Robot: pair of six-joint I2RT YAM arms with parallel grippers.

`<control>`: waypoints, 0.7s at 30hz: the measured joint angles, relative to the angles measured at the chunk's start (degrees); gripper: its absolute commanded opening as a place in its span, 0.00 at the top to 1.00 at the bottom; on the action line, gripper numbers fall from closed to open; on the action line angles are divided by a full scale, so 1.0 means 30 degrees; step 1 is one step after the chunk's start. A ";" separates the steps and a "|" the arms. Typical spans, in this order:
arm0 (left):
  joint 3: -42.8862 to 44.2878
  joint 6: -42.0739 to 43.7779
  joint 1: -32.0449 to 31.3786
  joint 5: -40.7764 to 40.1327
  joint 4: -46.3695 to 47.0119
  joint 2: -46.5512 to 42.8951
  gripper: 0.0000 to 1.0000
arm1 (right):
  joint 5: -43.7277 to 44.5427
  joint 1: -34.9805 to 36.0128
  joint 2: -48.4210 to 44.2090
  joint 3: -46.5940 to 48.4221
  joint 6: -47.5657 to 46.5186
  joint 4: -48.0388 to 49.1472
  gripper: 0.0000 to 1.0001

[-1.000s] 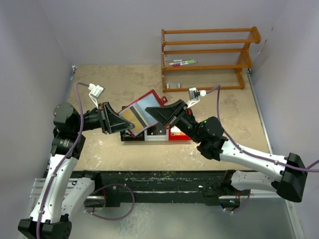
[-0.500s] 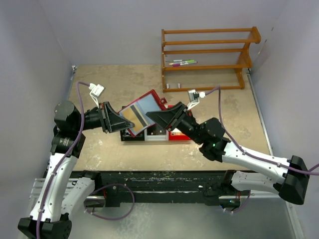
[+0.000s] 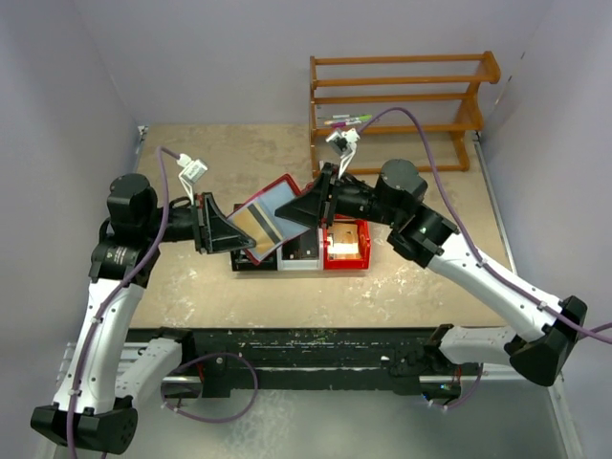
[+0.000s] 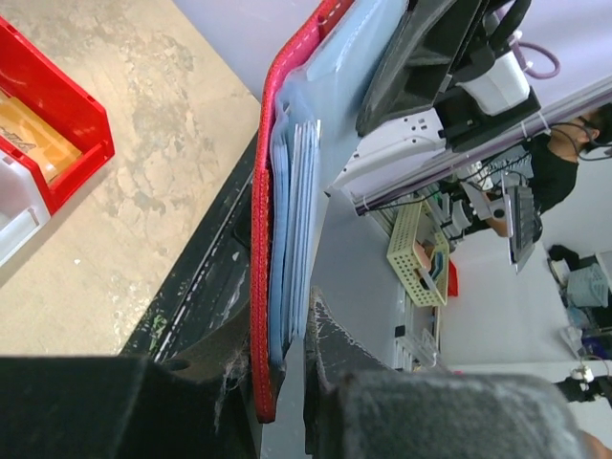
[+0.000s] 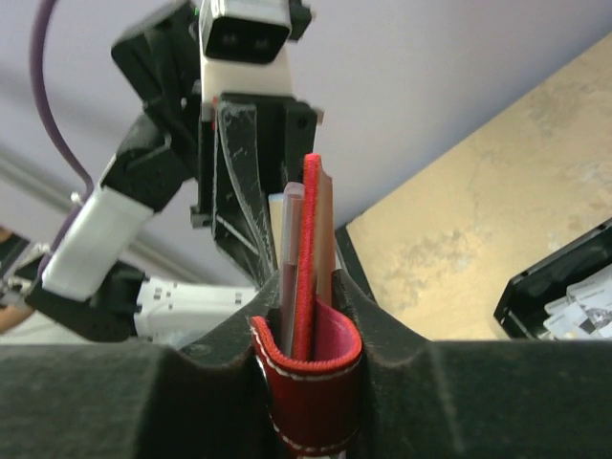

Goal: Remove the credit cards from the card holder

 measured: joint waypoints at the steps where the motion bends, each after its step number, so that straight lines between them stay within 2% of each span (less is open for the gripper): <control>1: 0.0204 0.0364 0.0007 0.0080 -0.0437 0.0095 1.00 | -0.0539 0.0000 0.0160 0.0270 -0.0175 -0.0474 0.82; 3: 0.0459 0.0998 0.0036 0.0270 -0.1078 0.0211 1.00 | -0.1501 0.0000 0.0437 0.0648 -0.0495 -0.1224 0.85; 6: 0.0670 0.1989 0.0044 0.0423 -0.1996 0.0328 1.00 | -0.2259 -0.0080 0.0539 0.0780 -0.0758 -0.1996 0.74; 8: 0.0816 0.2608 0.0044 0.0437 -0.2521 0.0474 1.00 | -0.2390 -0.0080 0.0452 0.0736 -0.0794 -0.2259 0.73; 9: 0.0903 0.2856 0.0044 0.0444 -0.2681 0.0561 1.00 | -0.2433 -0.0066 0.0357 0.0670 -0.0823 -0.2346 0.74; 10: 0.1013 0.3140 0.0044 0.0444 -0.2863 0.0678 1.00 | -0.2433 -0.0066 0.0204 0.0561 -0.0852 -0.2499 0.80; 12: 0.1282 0.3803 0.0036 0.0481 -0.3315 0.0933 1.00 | -0.2375 -0.0066 -0.0175 0.0291 -0.0976 -0.2739 0.99; 16: 0.1647 0.4918 -0.0015 0.0721 -0.3920 0.1180 0.99 | -0.1625 -0.0066 -0.1064 -0.0364 -0.1180 -0.3009 1.00; 19: 0.1661 0.5275 -0.0109 0.0954 -0.3978 0.1188 0.75 | -0.1107 0.0146 -0.2025 -0.1719 -0.0554 -0.1785 1.00; 21: 0.1661 0.5391 -0.0189 0.1086 -0.3920 0.1231 0.53 | -0.0685 0.0262 -0.2710 -0.3147 0.0357 -0.0131 1.00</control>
